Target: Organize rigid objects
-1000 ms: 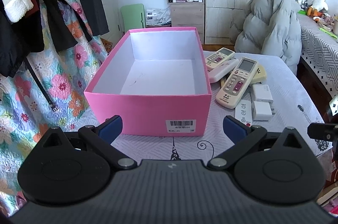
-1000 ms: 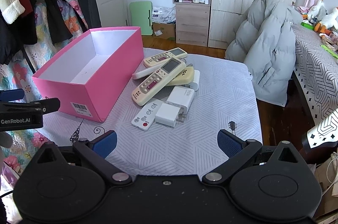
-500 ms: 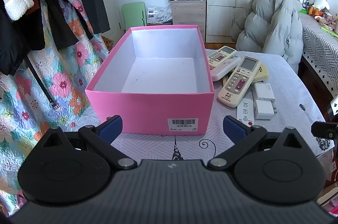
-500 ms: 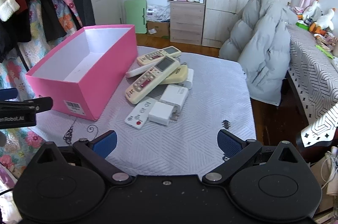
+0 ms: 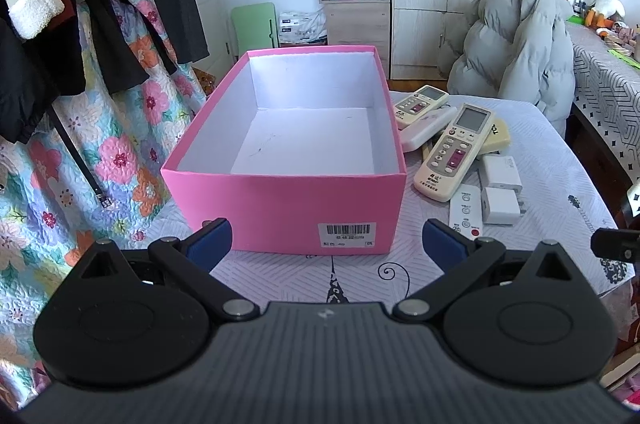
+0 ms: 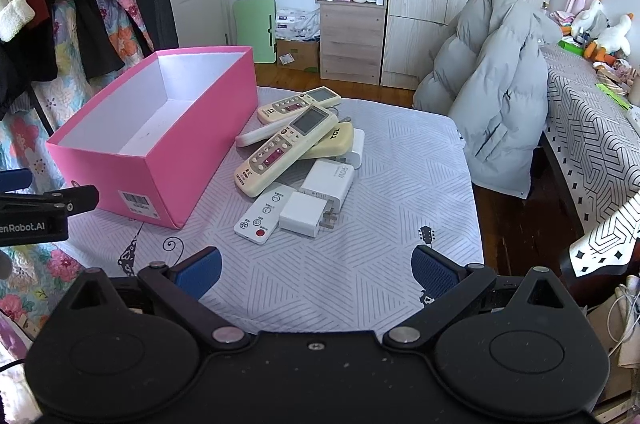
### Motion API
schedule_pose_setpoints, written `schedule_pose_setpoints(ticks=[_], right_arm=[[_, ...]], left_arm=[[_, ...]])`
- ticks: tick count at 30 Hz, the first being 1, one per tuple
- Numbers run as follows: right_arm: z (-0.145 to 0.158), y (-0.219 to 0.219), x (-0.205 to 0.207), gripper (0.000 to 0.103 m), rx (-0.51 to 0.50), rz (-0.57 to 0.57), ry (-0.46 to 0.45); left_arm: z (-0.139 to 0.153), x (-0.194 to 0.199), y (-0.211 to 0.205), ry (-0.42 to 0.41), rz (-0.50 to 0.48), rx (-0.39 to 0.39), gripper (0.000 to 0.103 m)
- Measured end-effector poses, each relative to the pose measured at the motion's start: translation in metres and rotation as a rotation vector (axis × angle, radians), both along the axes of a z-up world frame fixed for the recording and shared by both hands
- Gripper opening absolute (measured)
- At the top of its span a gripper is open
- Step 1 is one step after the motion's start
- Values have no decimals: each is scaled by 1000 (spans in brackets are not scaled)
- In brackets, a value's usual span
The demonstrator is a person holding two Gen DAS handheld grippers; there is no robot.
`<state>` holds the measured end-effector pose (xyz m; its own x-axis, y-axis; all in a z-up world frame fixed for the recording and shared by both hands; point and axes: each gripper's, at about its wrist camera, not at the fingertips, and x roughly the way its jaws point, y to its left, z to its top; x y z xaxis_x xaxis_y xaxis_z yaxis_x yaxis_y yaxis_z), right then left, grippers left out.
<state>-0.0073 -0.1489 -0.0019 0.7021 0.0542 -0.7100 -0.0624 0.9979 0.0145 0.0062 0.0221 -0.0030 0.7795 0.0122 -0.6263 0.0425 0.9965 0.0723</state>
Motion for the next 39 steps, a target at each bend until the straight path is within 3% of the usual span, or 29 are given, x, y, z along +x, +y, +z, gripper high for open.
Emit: schedule_pose_setpoints(ticks=[12, 16, 19, 21, 25, 29, 32, 36, 39], right_arm=[[-3, 1, 2, 102, 3, -2, 10], [-2, 4, 6, 102, -9, -1, -4], [6, 7, 7, 102, 1, 18, -78], [15, 7, 6, 102, 32, 52, -174], [27, 3, 14, 102, 147, 223, -319], [40, 1, 54, 102, 212, 263, -240], [47, 6, 88, 102, 191, 307, -152], [40, 18, 131, 100, 106, 317, 34], [24, 15, 152, 95, 126, 269, 177]], left_arm=[[0, -2, -2, 1, -8, 2, 103], [12, -6, 3, 0, -22, -37, 103], [27, -7, 12, -57, -25, -40, 103], [37, -4, 21, -95, -34, -28, 103], [55, 13, 40, -121, -70, 26, 103], [71, 37, 62, -143, -80, 75, 103], [75, 67, 80, -105, -89, 76, 103], [65, 111, 94, -50, -63, 117, 100], [52, 139, 104, 6, -54, 90, 99]])
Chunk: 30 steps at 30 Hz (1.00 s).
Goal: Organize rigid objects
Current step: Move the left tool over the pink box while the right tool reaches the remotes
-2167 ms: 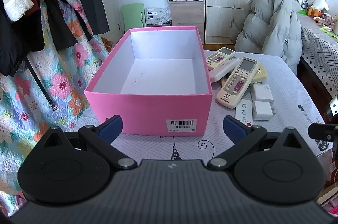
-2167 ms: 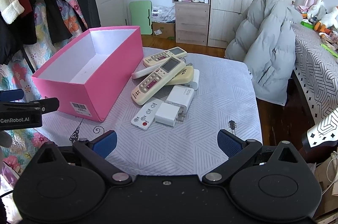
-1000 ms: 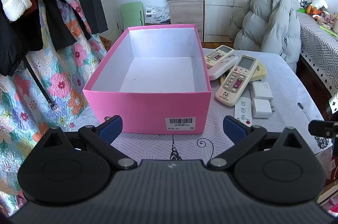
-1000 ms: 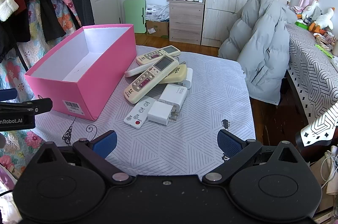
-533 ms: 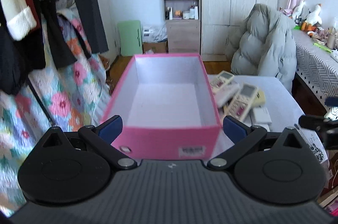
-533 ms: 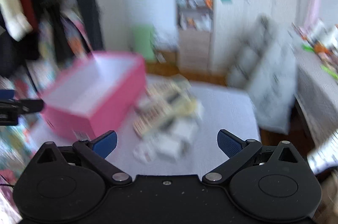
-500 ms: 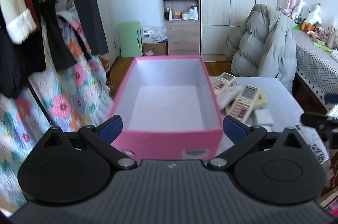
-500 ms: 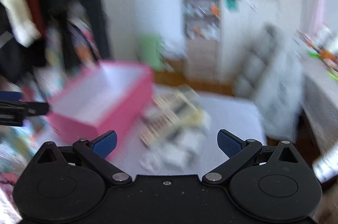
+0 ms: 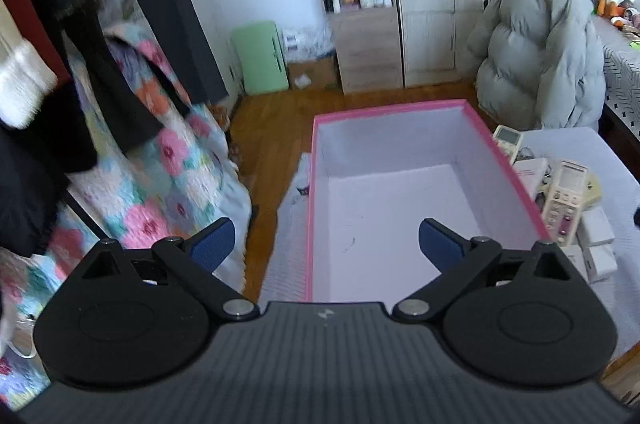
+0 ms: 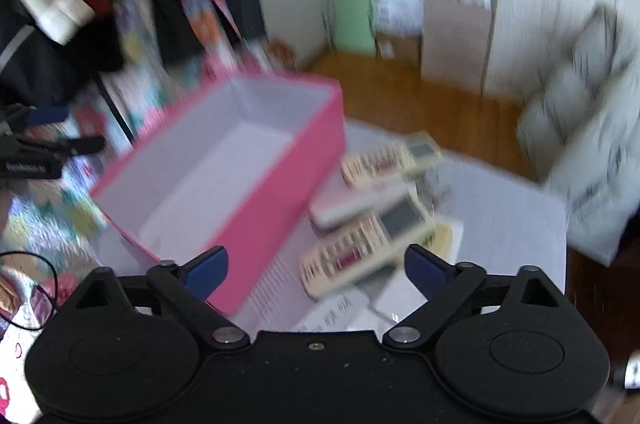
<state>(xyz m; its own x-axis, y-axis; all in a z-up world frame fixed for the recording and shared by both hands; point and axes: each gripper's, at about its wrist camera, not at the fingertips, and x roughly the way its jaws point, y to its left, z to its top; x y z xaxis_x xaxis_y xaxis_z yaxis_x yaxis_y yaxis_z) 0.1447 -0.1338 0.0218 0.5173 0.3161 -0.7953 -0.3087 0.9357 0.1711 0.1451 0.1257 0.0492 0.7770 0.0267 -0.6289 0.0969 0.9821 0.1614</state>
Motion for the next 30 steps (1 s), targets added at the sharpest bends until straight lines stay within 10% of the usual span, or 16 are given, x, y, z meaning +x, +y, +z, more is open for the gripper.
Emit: schedule_pose_setpoints(ticks=[12, 21, 30], right_arm=[[-72, -19, 31, 78, 207, -99, 153], [-93, -26, 46, 75, 287, -179, 172], [-110, -25, 53, 64, 287, -284, 181]], left_arm=[[-34, 40, 25, 59, 34, -31, 86], [-71, 88, 43, 160, -5, -91, 48], [-89, 101, 41, 193, 1, -80, 39]])
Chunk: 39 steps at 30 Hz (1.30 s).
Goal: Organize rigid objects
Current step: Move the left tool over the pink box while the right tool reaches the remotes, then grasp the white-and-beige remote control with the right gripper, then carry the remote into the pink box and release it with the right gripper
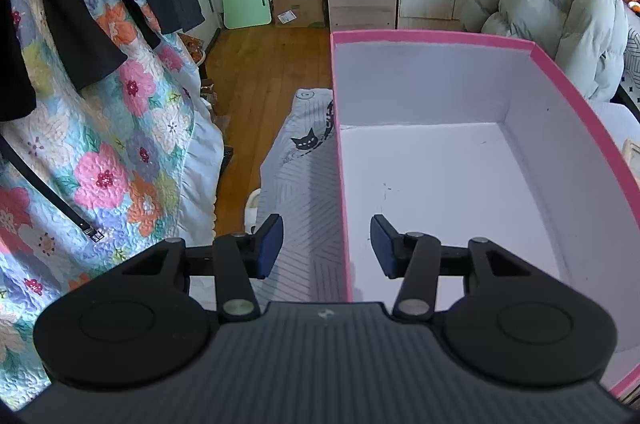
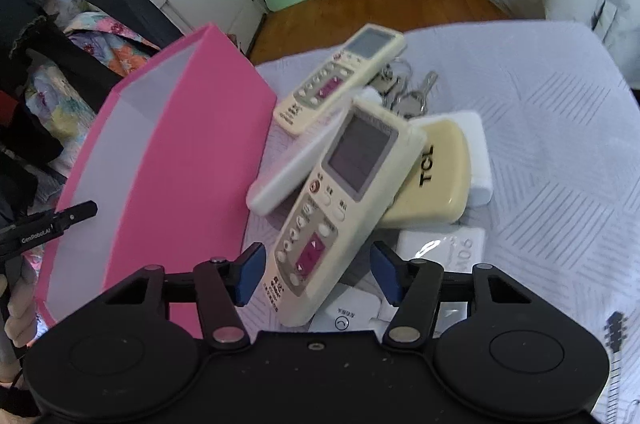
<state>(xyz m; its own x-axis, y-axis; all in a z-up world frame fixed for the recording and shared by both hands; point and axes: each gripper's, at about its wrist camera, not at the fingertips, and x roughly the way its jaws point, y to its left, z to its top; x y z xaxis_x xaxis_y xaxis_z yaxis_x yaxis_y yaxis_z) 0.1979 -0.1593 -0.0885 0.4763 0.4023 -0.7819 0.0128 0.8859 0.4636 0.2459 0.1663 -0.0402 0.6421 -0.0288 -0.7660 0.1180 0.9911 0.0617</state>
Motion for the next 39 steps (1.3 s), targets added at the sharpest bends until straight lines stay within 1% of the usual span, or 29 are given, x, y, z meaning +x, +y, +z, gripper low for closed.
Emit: schedule_pose_setpoints(ticks=[1, 3, 4, 5, 6, 8, 9, 10, 13, 14, 21, 24, 28, 32, 35, 37, 39], right_arm=[[-3, 0, 1, 64, 12, -8, 2], [-5, -2, -1, 62, 32, -39, -13], [-5, -3, -1, 55, 28, -57, -20], [-5, -6, -3, 44, 29, -72, -29], [-5, -9, -3, 41, 50, -93, -28], [-4, -14, -4, 36, 87, -134, -19], [-2, -15, -4, 35, 99, -141, -15], [-1, -15, -5, 32, 98, -138, -16], [6, -13, -5, 23, 84, -95, -38], [9, -10, -5, 22, 70, -78, -47], [21, -1, -6, 21, -20, 3, -100], [34, -2, -12, 21, -51, 14, -168], [54, -1, -15, 21, -81, 30, -229], [75, -1, -16, 21, -70, 28, -280], [94, 4, -14, 21, -41, 36, -318], [110, 13, -13, 21, -1, 45, -342], [121, 31, -12, 21, 56, 81, -357]], left_arm=[[-2, 1, 0, 9, -1, -5, 27], [-4, 1, 1, 13, -1, -11, 18], [-4, 1, 2, 2, 1, -14, 17], [-3, -1, 2, -25, -4, -18, 16], [-1, -3, 2, -41, -16, -18, 13], [-1, -5, -1, -54, -30, -11, 9], [-1, -5, -3, -61, -35, -7, 6], [-2, -6, -6, -63, -41, -2, 4], [-1, -6, -7, -74, -41, 4, 3], [-2, -6, -8, -75, -41, 7, 3], [-2, -9, -5, -91, -36, -6, 3], [-2, -9, -5, -96, -35, -11, 3], [-2, -11, -5, -102, -35, -8, 3], [-2, -10, -4, -105, -30, -11, 3], [-2, -10, -4, -107, -32, -11, 3], [-2, -10, -4, -106, -31, -12, 3], [-2, -10, -4, -108, -29, -16, 3]])
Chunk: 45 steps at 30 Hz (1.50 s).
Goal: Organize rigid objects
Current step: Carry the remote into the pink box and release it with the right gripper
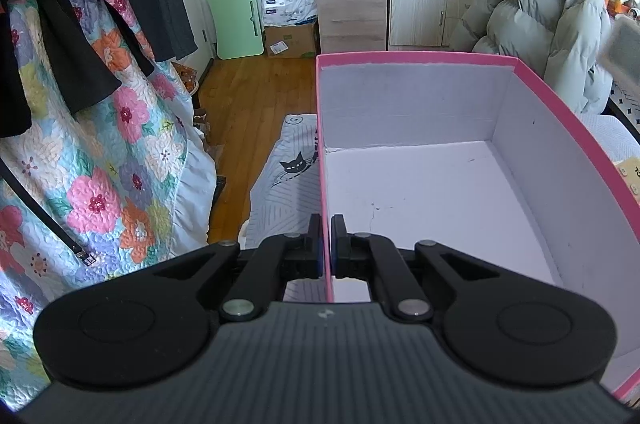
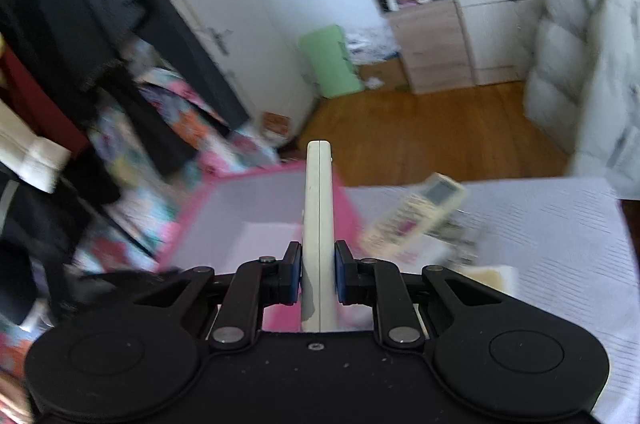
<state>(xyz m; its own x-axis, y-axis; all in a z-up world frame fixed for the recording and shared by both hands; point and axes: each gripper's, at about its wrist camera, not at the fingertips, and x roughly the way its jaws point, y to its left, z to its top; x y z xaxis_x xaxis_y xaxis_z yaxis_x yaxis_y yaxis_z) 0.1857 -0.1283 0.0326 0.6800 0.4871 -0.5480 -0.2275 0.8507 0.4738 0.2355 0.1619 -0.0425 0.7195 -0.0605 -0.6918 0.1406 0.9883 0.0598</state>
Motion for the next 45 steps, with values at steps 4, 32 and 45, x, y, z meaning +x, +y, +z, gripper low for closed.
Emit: schedule_pose_setpoints(ticks=[4, 32, 45], right_arm=[[4, 50, 21, 21, 41, 100, 78], [-156, 167, 154, 21, 282, 81, 642], [-35, 126, 117, 51, -2, 269, 378]], left_arm=[[-1, -1, 0, -12, 6, -7, 3], [-1, 2, 6, -7, 17, -48, 3], [-1, 0, 1, -9, 10, -41, 3]])
